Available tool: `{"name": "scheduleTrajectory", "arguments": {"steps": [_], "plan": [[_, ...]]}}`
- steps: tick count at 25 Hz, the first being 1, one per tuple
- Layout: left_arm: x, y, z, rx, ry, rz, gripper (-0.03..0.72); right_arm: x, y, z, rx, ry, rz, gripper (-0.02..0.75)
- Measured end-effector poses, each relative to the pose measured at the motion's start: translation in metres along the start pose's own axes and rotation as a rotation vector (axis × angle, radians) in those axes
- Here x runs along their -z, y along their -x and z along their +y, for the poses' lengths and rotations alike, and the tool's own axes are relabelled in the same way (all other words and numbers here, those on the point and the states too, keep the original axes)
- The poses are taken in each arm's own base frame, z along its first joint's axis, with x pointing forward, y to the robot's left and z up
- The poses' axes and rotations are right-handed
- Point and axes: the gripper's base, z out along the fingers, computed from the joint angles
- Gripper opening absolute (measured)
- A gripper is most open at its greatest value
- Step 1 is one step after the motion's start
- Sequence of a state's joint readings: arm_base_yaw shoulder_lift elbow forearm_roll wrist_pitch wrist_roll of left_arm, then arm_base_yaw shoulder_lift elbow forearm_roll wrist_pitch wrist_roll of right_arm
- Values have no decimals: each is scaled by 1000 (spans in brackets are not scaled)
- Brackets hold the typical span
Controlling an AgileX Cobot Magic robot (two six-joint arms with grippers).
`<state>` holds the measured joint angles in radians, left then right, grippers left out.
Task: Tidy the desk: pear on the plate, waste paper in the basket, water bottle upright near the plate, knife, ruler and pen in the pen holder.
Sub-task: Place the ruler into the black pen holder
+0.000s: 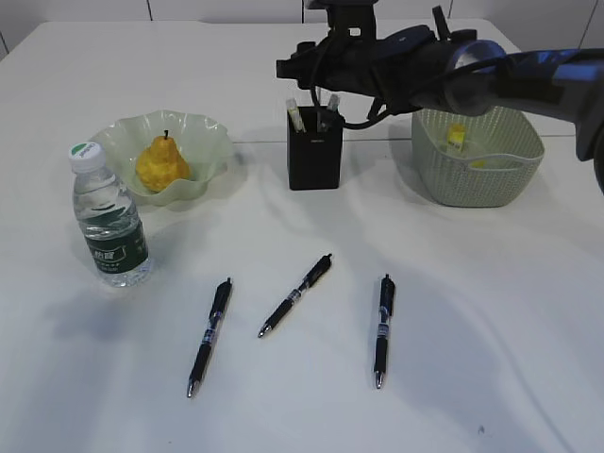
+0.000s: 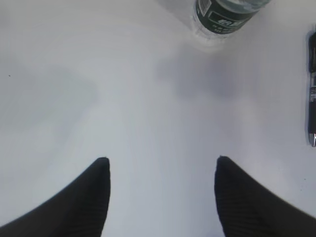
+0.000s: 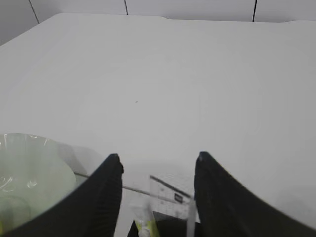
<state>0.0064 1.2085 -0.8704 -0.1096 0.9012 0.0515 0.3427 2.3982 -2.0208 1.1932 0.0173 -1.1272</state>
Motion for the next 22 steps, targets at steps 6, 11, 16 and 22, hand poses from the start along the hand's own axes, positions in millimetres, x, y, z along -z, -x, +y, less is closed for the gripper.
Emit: {"name": "scheduleTrajectory", "arguments": {"steps": [6, 11, 16, 22], "plan": [[0, 0, 0, 0, 0, 0, 466, 0, 0, 0, -15, 2, 1, 383], [0, 0, 0, 0, 0, 0, 466, 4, 5, 6, -41, 59, 11, 386], [0, 0, 0, 0, 0, 0, 466, 21, 30, 19, -37, 180, 5, 388], [0, 0, 0, 0, 0, 0, 466, 43, 51, 31, -10, 298, 65, 388]]}}
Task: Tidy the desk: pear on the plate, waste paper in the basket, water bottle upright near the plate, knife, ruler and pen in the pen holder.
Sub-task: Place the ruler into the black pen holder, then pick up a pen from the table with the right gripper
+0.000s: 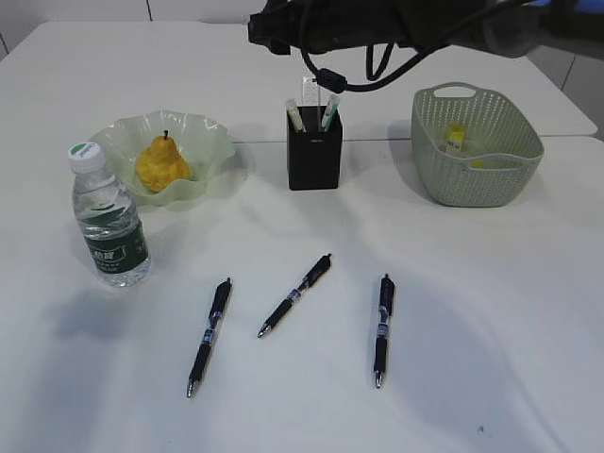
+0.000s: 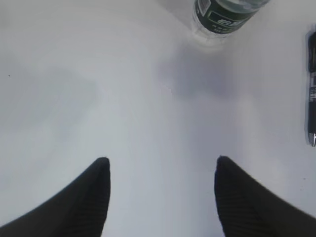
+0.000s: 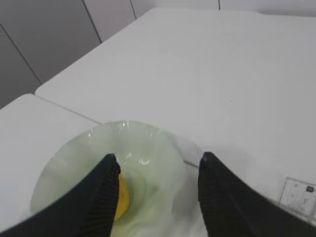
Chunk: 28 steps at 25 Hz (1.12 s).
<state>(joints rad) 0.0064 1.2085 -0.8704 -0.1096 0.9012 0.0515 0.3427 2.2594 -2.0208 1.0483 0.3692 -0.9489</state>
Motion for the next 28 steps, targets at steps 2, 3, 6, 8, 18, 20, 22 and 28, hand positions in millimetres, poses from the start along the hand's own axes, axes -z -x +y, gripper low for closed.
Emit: {"name": "scheduleTrajectory", "arguments": {"steps": [2, 3, 6, 8, 18, 20, 22, 28], "plan": [[0, 0, 0, 0, 0, 0, 466, 7, 2, 3, 0, 5, 73, 388], [0, 0, 0, 0, 0, 0, 466, 11, 0, 4, 19, 0, 127, 388], [0, 0, 0, 0, 0, 0, 466, 26, -2, 4, 19, -47, 294, 388], [0, 0, 0, 0, 0, 0, 466, 37, -3, 3, 3, -97, 393, 388], [0, -2, 0, 0, -1, 25, 466, 97, 17, 13, -40, -220, 661, 388], [0, -2, 0, 0, -1, 25, 466, 108, 23, 16, -45, -232, 678, 388], [0, -3, 0, 0, -2, 29, 467, 116, 27, 18, -56, -239, 689, 388], [0, -5, 0, 0, -3, 53, 466, 133, 14, 23, -99, -250, 772, 389]]}}
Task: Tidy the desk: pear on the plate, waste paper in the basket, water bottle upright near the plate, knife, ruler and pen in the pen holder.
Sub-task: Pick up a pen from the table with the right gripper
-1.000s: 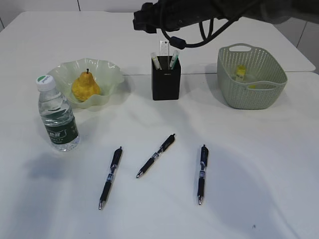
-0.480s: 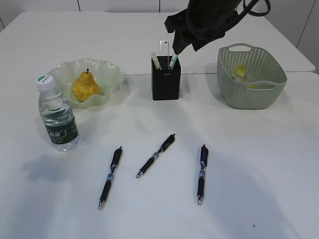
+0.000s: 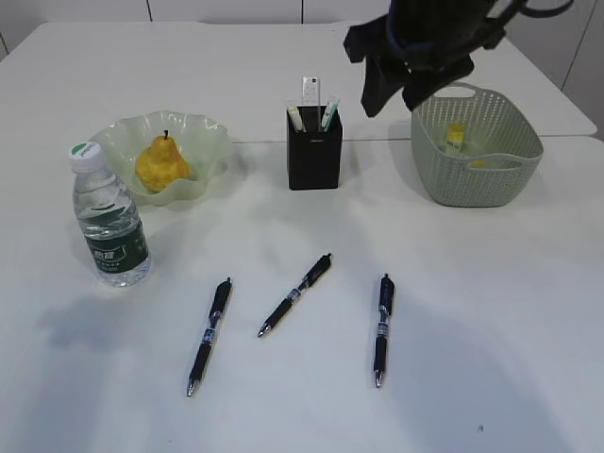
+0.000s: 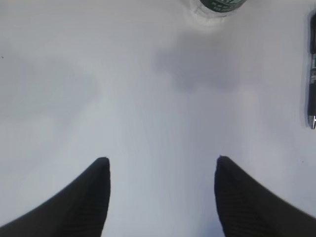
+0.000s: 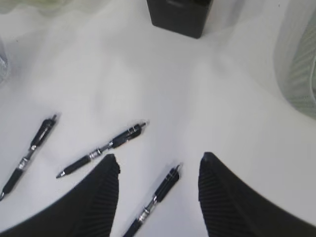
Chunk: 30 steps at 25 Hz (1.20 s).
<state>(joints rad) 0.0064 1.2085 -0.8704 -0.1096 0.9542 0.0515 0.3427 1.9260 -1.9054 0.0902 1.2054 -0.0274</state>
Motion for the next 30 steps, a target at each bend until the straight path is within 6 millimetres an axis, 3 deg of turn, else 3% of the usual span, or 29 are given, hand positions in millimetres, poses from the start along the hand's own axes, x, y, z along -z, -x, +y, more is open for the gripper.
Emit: {"name": "scheduleTrajectory", "arguments": {"steps": [8, 12, 17, 25, 30], "plan": [[0, 0, 0, 0, 0, 2, 466, -37, -55, -2, -86, 0, 227, 389], [0, 0, 0, 0, 0, 2, 466, -56, -72, 5, -173, -16, 282, 389], [0, 0, 0, 2, -2, 1, 466, -67, -70, 14, -334, -72, 217, 389], [0, 0, 0, 2, -3, 0, 466, -120, -78, 13, -407, -148, 296, 389], [0, 0, 0, 2, -3, 0, 466, -141, -84, 12, -417, -163, 341, 389]]}}
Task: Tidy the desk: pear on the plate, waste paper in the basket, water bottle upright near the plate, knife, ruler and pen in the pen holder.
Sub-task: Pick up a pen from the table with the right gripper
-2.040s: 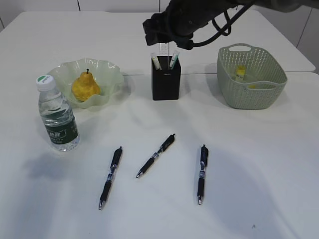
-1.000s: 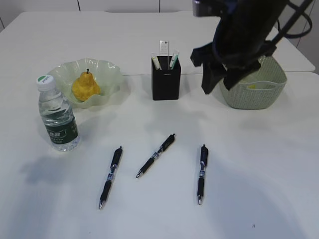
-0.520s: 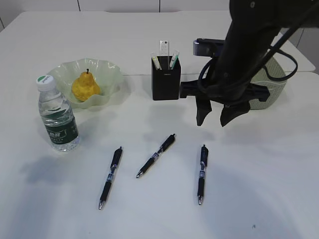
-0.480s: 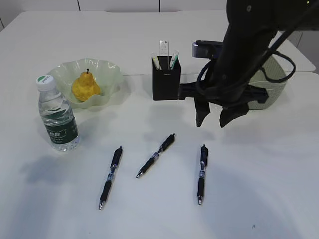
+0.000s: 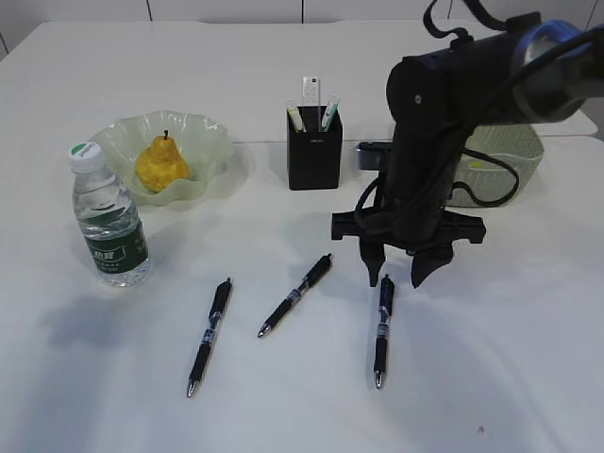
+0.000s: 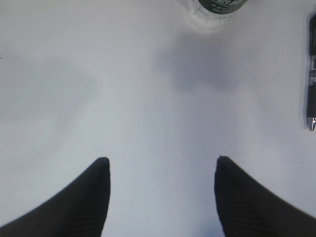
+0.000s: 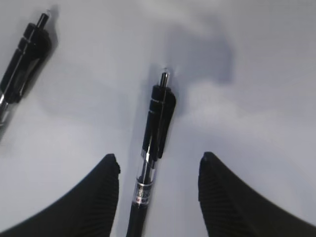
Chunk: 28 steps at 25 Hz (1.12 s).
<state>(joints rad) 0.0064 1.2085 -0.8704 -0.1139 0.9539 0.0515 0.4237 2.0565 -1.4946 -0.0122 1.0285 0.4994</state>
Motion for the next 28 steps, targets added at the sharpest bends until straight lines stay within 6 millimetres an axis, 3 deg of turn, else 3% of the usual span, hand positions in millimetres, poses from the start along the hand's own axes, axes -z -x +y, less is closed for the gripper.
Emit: {"name": "scheduleTrajectory", "arguments": {"steps": [9, 28], "plan": [[0, 1, 0, 0, 0, -7, 466, -21, 3, 2, -18, -8, 15, 389], [0, 3, 0, 0, 1, -29, 466, -36, 7, 5, -55, 5, -2, 389]]}}
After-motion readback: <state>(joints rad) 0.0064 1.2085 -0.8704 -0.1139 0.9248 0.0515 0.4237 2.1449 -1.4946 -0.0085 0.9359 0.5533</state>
